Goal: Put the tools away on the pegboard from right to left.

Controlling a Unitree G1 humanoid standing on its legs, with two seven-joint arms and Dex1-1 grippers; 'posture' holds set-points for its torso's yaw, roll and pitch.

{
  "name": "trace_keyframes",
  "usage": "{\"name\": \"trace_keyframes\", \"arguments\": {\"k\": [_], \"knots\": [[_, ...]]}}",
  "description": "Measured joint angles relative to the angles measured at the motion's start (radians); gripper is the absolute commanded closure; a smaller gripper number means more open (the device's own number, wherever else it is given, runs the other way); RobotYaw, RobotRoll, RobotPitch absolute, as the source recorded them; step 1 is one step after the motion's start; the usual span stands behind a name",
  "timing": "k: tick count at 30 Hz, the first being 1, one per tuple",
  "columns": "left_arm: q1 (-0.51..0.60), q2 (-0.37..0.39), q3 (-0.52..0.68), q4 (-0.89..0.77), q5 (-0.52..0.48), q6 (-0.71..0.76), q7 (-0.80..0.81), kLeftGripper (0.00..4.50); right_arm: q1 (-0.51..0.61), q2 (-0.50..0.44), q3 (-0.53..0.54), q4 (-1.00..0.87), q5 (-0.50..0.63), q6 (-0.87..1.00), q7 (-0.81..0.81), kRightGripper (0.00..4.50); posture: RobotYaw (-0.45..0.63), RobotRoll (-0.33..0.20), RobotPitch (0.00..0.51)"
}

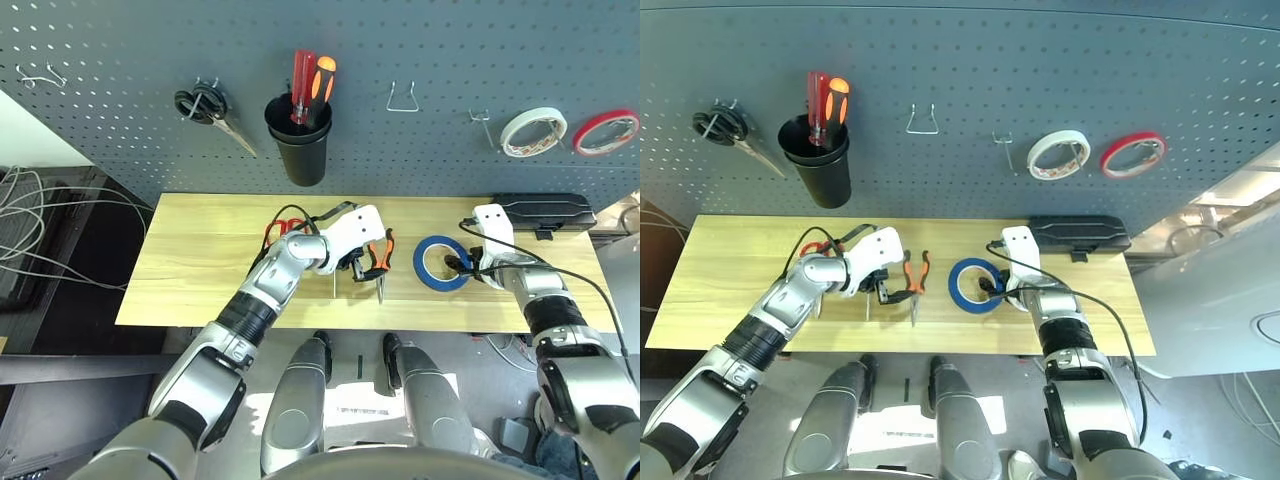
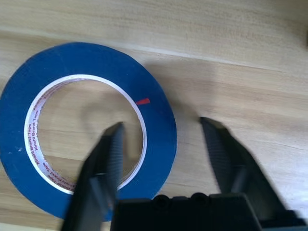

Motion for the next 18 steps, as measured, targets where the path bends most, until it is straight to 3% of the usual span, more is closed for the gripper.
{"name": "trace_keyframes", "arguments": {"k": [5, 10, 13, 18], "knots": [[0.007, 0.001, 0.003, -0.002, 0.000, 0.000, 0.011, 0.00, 0.012, 0.001, 0.005, -0.043, -0.007, 0.029, 0.002, 3.78, 0.10, 0.000, 0.281], [0.023, -0.008, 0.041, -0.022, -0.005, -0.008, 0.057, 0.00, 0.091, -0.006, 0.013, -0.185, -0.010, 0.048, 0.011, 3.80, 0.11, 0.000, 0.277], [0.033, -0.024, 0.081, -0.052, -0.023, -0.049, 0.102, 0.00, 0.185, -0.054, 0.012, -0.390, -0.012, 0.031, 0.024, 3.80, 0.10, 0.000, 0.277], [0.051, -0.039, 0.141, -0.090, -0.062, -0.128, 0.142, 0.00, 0.375, -0.157, 0.006, -0.707, -0.040, -0.173, 0.040, 3.80, 0.08, 0.000, 0.280]]}}
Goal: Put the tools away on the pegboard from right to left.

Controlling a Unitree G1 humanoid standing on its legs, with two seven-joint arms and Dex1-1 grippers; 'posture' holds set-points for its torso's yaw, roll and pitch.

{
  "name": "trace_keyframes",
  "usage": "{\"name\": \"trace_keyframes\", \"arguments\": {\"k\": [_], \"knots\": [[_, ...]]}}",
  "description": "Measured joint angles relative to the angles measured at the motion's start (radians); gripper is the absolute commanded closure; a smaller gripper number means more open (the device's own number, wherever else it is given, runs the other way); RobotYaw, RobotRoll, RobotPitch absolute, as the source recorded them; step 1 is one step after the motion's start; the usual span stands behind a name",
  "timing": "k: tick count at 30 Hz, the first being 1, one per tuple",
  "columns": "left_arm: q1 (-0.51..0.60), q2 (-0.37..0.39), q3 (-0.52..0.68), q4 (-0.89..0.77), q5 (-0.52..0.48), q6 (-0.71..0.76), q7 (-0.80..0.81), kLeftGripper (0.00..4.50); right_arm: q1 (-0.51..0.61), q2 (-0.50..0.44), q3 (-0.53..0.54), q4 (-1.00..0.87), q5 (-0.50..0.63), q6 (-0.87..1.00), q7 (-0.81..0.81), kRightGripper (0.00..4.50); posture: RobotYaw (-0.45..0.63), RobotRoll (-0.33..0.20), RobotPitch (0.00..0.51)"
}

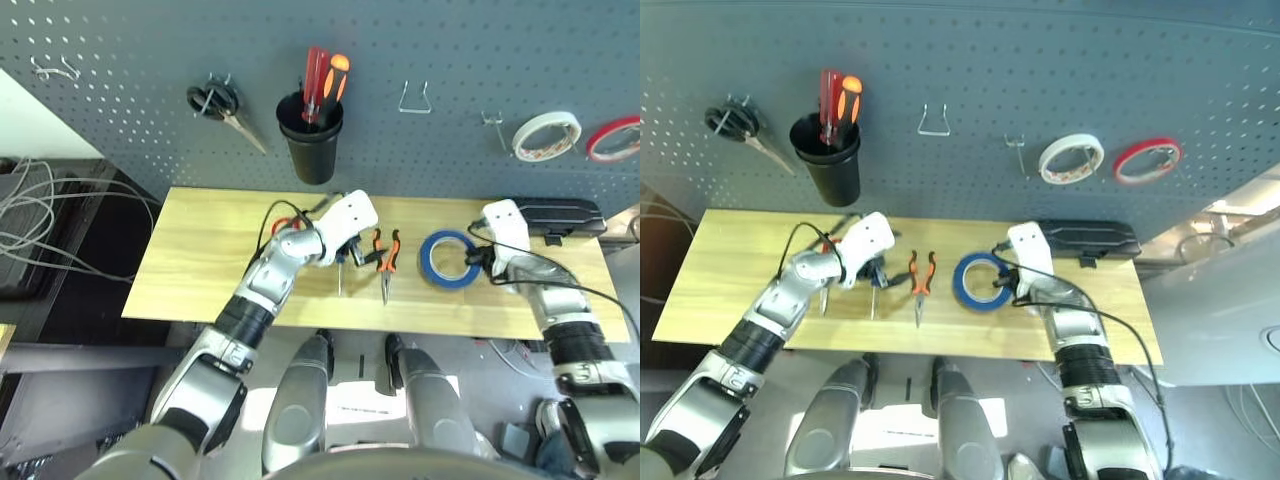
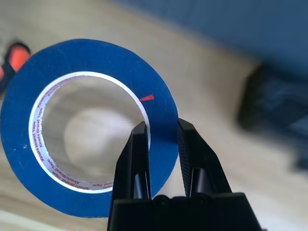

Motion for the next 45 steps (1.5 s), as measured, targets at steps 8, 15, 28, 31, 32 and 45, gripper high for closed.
{"name": "trace_keyframes", "arguments": {"k": [8, 15, 28, 31, 32, 45], "knots": [[0.004, -0.041, 0.017, -0.034, -0.077, -0.139, -0.008, 0.00, 0.209, -0.050, -0.042, -0.149, -0.100, -0.446, -0.089, 3.80, 0.03, 0.000, 0.292], [-0.006, -0.056, 0.017, -0.034, -0.096, -0.204, -0.026, 0.00, 0.254, -0.054, -0.166, -0.264, -0.129, -0.600, -0.172, 3.80, 0.00, 0.000, 0.296], [-0.032, -0.076, 0.018, 0.002, -0.099, -0.257, -0.026, 0.00, 0.133, -0.061, -0.211, -0.399, -0.119, -0.602, -0.161, 3.80, -0.02, 0.000, 0.291], [-0.036, -0.077, 0.022, 0.005, -0.099, -0.261, -0.026, 0.00, 0.054, -0.058, -0.210, -0.365, -0.134, -0.571, -0.173, 3.80, -0.01, 0.000, 0.287], [-0.038, -0.077, 0.024, 0.005, -0.099, -0.264, -0.026, 0.00, 0.028, -0.055, -0.208, -0.347, -0.141, -0.564, -0.178, 3.80, -0.01, 0.000, 0.287], [-0.036, -0.080, 0.042, -0.065, -0.159, -0.247, -0.031, 0.00, -0.161, 0.006, -0.091, 0.020, -0.200, -0.600, -0.228, 3.80, 0.06, 0.000, 0.276]]}}
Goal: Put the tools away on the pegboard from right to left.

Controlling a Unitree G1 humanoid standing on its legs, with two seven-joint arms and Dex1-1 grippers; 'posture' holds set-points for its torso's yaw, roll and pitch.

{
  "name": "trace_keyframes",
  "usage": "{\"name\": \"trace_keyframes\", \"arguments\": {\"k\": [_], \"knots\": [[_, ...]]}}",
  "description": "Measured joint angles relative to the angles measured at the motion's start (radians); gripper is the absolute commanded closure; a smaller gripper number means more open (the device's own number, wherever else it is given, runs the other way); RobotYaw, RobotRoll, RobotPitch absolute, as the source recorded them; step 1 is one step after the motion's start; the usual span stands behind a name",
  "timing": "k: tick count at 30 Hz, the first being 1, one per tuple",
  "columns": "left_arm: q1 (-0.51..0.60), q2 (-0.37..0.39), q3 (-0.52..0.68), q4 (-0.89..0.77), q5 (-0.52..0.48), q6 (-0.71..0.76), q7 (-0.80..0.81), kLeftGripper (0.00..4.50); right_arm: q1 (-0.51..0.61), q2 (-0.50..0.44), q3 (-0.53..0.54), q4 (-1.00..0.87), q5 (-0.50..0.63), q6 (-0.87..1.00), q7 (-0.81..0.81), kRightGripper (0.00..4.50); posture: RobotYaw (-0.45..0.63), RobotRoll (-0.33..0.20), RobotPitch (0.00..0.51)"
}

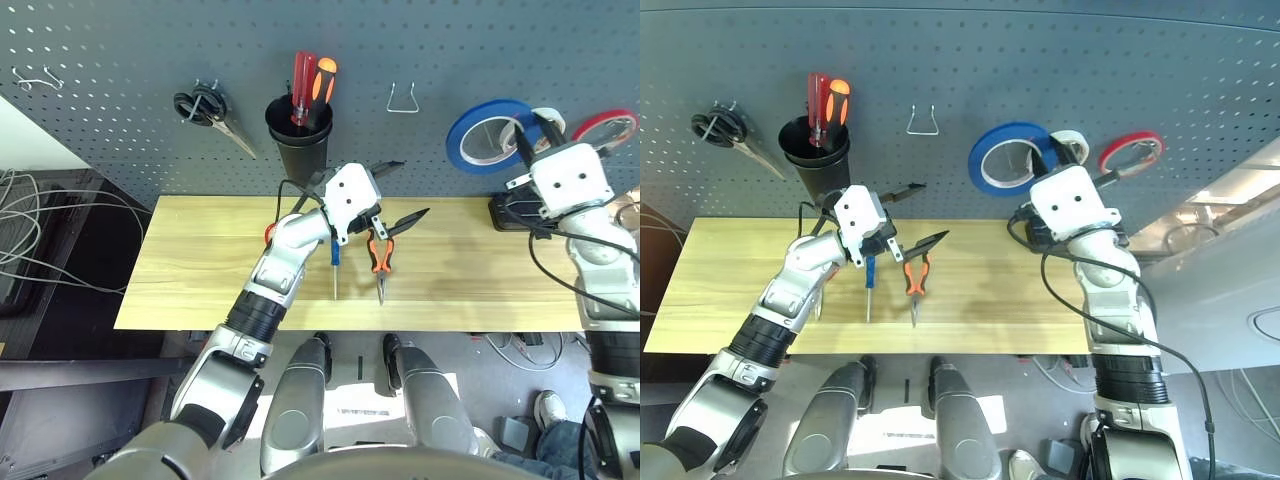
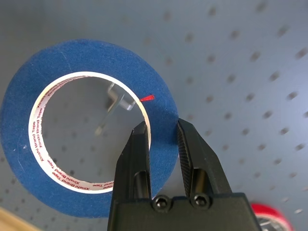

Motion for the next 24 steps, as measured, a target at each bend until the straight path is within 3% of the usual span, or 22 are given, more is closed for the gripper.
{"name": "trace_keyframes", "arguments": {"k": [1, 7, 12, 15, 17, 19, 24], "knots": [[0.004, 0.003, 0.000, -0.005, 0.000, 0.002, 0.000, 0.00, -0.006, 0.003, 0.001, 0.019, 0.000, 0.000, -0.005, 3.80, 0.06, 0.000, 0.276], [0.017, 0.021, -0.007, -0.015, 0.001, 0.018, -0.004, 0.00, -0.004, 0.010, 0.007, 0.049, 0.010, -0.015, -0.008, 1.76, 0.09, 0.000, 0.281], [0.013, 0.066, -0.021, -0.043, 0.021, 0.049, -0.030, 0.00, 0.201, 0.015, 0.008, -0.061, 0.125, 0.073, 0.115, 0.08, 0.08, 0.000, 0.289], [0.003, 0.097, -0.036, -0.043, 0.032, 0.090, -0.055, 0.00, 0.283, 0.033, 0.013, -0.144, 0.222, 0.297, 0.202, 0.02, 0.06, 0.000, 0.290], [-0.012, 0.127, -0.056, -0.043, 0.046, 0.117, -0.090, 0.00, 0.274, 0.083, 0.004, -0.203, 0.305, 0.551, 0.213, 0.02, 0.06, 0.000, 0.290], [-0.021, 0.148, -0.080, -0.044, 0.060, 0.123, -0.127, 0.00, 0.239, 0.146, -0.016, -0.233, 0.376, 0.780, 0.183, 0.02, 0.05, 0.000, 0.297], [-0.045, 0.235, -0.134, -0.041, 0.106, 0.163, -0.237, 0.00, 0.024, 0.345, -0.100, -0.212, 0.478, 1.312, 0.048, 0.02, 0.07, 0.000, 0.308]]}}
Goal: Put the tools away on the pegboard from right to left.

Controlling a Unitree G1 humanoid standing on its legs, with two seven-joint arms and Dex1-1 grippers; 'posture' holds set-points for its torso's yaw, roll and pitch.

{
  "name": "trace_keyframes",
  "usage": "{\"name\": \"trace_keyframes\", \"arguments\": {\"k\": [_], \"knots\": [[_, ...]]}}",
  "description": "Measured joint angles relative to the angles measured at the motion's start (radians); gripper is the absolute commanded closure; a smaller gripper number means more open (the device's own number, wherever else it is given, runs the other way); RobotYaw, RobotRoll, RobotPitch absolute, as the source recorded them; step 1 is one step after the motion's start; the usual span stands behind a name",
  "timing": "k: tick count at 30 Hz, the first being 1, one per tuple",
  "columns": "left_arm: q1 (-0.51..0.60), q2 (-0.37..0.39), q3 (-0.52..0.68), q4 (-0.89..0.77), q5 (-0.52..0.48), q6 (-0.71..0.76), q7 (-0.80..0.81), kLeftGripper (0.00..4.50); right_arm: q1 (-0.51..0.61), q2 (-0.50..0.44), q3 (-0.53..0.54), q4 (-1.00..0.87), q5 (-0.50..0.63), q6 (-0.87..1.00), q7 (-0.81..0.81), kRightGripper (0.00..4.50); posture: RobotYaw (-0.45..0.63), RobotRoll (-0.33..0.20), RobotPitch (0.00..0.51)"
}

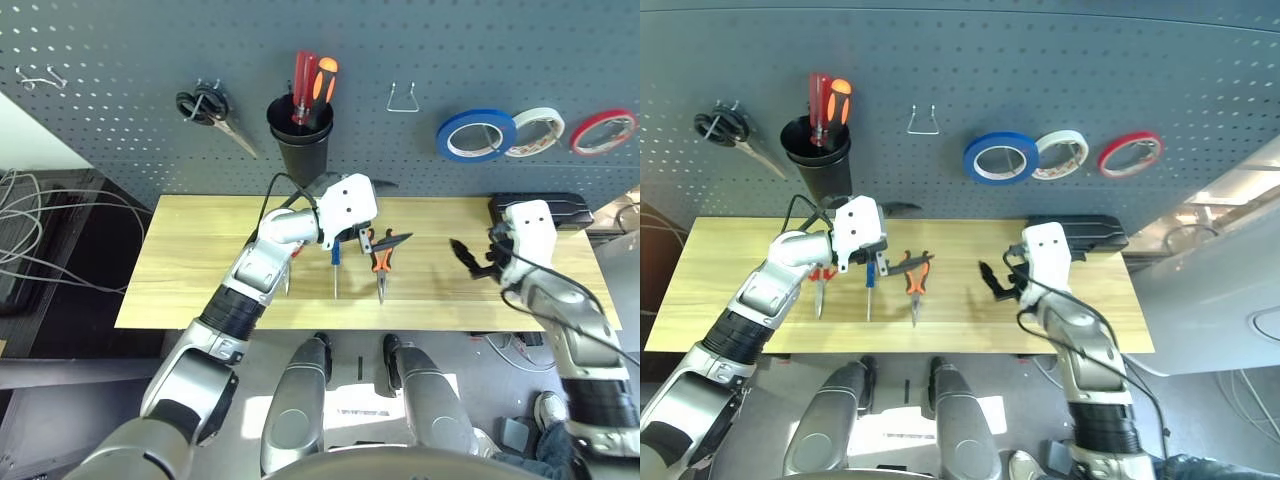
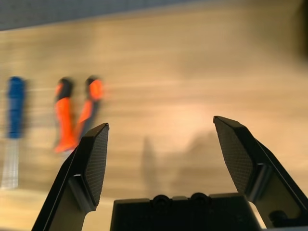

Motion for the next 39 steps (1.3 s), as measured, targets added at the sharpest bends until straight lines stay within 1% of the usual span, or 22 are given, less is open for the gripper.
{"name": "trace_keyframes", "arguments": {"k": [3, 5, 7, 11, 13, 22, 26, 30, 39], "knots": [[-0.017, 0.028, -0.016, 0.001, 0.015, 0.013, -0.044, 0.00, -0.095, 0.076, 0.003, 0.077, 0.004, 0.109, -0.053, 0.02, 0.09, 0.000, 0.312], [-0.019, 0.044, -0.028, 0.000, 0.023, 0.029, -0.068, 0.00, -0.146, 0.124, -0.003, 0.142, -0.004, 0.138, -0.101, 0.02, 0.11, 0.000, 0.316], [-0.016, 0.052, -0.036, -0.003, 0.029, 0.051, -0.086, 0.00, -0.186, 0.172, -0.028, 0.222, -0.018, 0.147, -0.152, 0.02, 0.12, 0.000, 0.318], [0.000, 0.054, -0.039, -0.021, 0.040, 0.083, -0.093, 0.00, -0.219, 0.213, -0.042, 0.329, -0.033, 0.136, -0.208, 0.02, 0.14, 0.000, 0.327], [0.011, 0.059, -0.039, -0.043, 0.044, 0.092, -0.093, 0.00, -0.247, 0.231, -0.052, 0.388, -0.039, 0.102, -0.233, 0.02, 0.15, 0.000, 0.332], [0.052, 0.070, -0.037, -0.095, 0.047, 0.125, -0.090, 0.00, -0.336, 0.229, -0.048, 0.633, -0.053, -0.059, -0.252, 0.02, 0.18, 0.000, 0.351], [0.058, 0.080, -0.037, -0.115, 0.047, 0.146, -0.091, 0.00, -0.376, 0.224, -0.027, 0.716, -0.059, -0.135, -0.234, 0.02, 0.20, 0.000, 0.356], [0.058, 0.083, -0.037, -0.125, 0.047, 0.162, -0.091, 0.00, -0.379, 0.210, 0.000, 0.743, -0.062, -0.174, -0.198, 0.02, 0.21, 0.000, 0.354], [0.063, 0.088, -0.036, -0.125, 0.047, 0.173, -0.087, 0.00, -0.372, 0.166, 0.068, 0.774, -0.071, -0.178, -0.120, 0.02, 0.21, 0.000, 0.345]]}}
